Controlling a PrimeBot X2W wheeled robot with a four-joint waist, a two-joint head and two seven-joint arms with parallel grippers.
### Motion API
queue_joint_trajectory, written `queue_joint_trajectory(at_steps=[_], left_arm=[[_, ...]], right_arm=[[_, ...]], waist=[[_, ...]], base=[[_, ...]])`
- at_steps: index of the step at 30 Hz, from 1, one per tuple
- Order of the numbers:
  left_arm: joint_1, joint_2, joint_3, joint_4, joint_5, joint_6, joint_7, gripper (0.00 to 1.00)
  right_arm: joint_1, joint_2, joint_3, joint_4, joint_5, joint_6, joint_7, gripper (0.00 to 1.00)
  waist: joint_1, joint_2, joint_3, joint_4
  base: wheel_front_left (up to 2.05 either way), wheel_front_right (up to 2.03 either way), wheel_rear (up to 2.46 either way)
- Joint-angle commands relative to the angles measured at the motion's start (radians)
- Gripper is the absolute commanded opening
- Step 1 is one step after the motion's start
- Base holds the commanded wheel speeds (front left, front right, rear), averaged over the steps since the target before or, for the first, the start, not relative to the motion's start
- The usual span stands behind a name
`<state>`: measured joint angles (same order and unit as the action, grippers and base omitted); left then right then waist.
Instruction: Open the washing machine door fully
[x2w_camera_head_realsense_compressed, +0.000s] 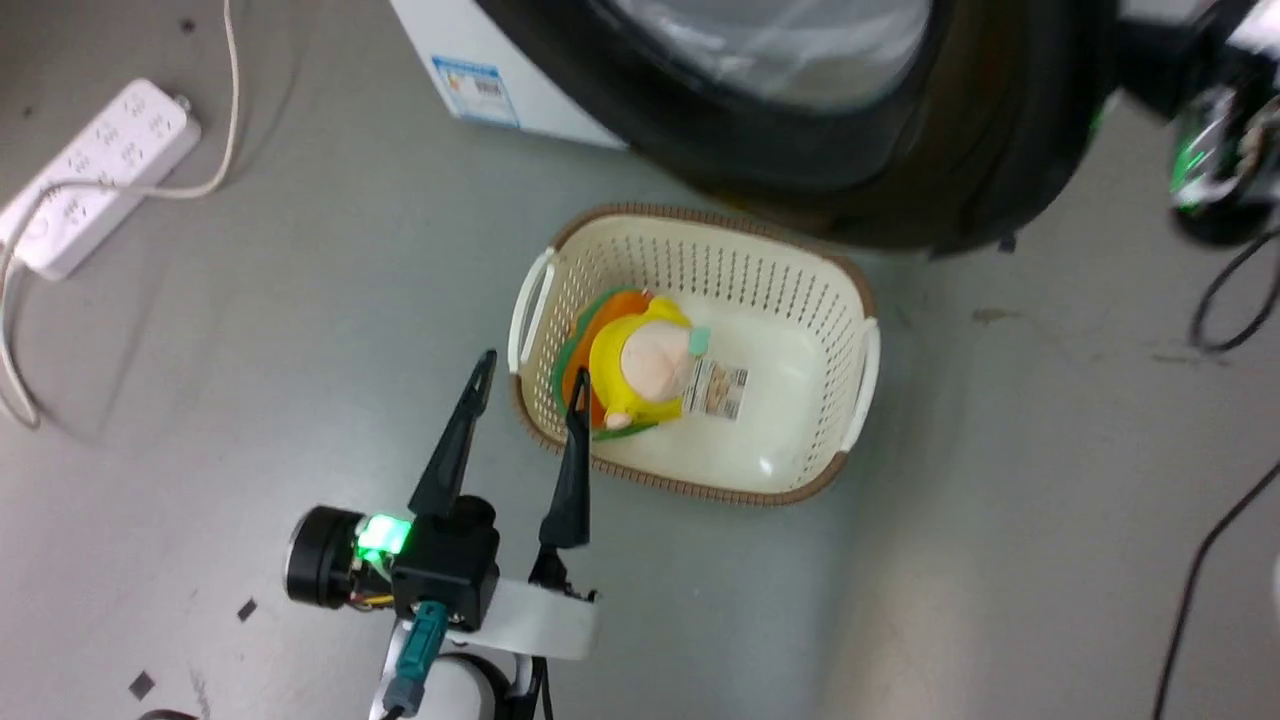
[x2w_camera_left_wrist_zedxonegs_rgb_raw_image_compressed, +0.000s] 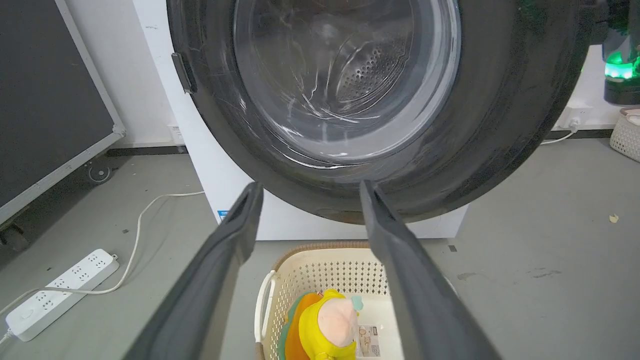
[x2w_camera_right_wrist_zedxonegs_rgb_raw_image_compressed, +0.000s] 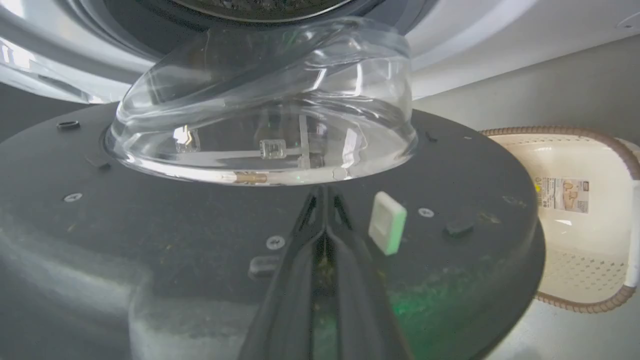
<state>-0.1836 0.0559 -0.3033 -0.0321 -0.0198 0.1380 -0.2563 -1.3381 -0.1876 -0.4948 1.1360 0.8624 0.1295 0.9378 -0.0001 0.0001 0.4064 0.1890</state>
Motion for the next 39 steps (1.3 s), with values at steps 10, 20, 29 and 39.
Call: queue_joint_trajectory(at_steps=[10, 20, 29, 39], left_arm=[[0.082, 0.006, 0.002, 0.026, -0.019, -0.020, -0.006, 1.00], [0.117, 0.003, 0.020, 0.047, -0.043, -0.059, -0.006, 1.00], [0.121, 0.000, 0.036, 0.060, -0.055, -0.083, -0.006, 1.00], [0.148, 0.001, 0.105, 0.110, -0.109, -0.138, -0.006, 1.00]], right_arm=[[0.353, 0.133, 0.038, -0.274, 0.120, 0.001, 0.138, 0.00], [0.537, 0.137, 0.323, -0.351, 0.403, 0.001, 0.118, 0.00], [0.616, 0.137, 0.627, -0.387, 0.638, 0.001, 0.023, 0.00], [0.689, 0.090, 0.693, -0.528, 0.600, 0.001, -0.243, 1.00]], waist=[[0.0001, -0.0001, -0.181, -0.027], [0.0001, -0.0001, -0.220, -0.010], [0.0001, -0.0001, -0.219, 0.011], [0.0001, -0.0001, -0.290, -0.009]], base=[[0.00, 0.00, 0.00], [0.00, 0.00, 0.00], [0.00, 0.00, 0.00], [0.00, 0.00, 0.00]])
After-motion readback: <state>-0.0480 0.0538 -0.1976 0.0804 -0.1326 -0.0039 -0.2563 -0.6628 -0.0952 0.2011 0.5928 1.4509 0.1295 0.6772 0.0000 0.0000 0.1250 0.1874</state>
